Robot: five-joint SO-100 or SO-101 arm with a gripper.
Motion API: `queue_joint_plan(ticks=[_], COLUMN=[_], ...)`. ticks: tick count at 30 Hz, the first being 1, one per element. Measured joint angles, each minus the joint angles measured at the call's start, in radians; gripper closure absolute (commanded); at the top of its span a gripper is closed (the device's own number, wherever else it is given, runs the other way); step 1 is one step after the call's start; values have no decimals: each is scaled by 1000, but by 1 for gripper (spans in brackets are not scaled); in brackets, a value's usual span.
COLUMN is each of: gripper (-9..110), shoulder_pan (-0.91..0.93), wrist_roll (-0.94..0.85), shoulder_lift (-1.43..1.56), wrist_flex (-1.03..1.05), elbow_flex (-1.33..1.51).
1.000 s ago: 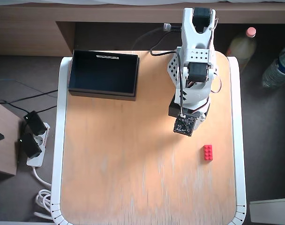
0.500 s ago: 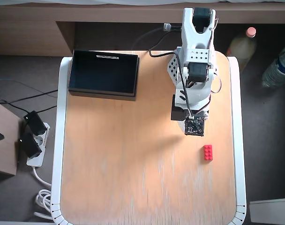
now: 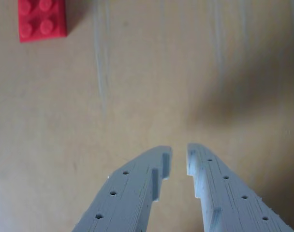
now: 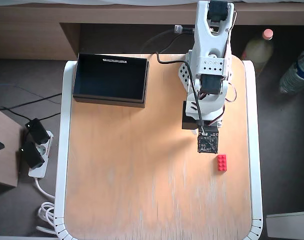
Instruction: Grasp a lego block and put it in the bin.
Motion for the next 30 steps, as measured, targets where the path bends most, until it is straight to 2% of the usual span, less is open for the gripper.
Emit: queue_joint_plan(ticks=[14,30], gripper=[97,85], shoulder_pan=[-29,-225], wrist_roll=[-52,-147], shoulder_lift=[-410,-522], wrist_flex=[-2,-2], elbow_flex=[-420,-465])
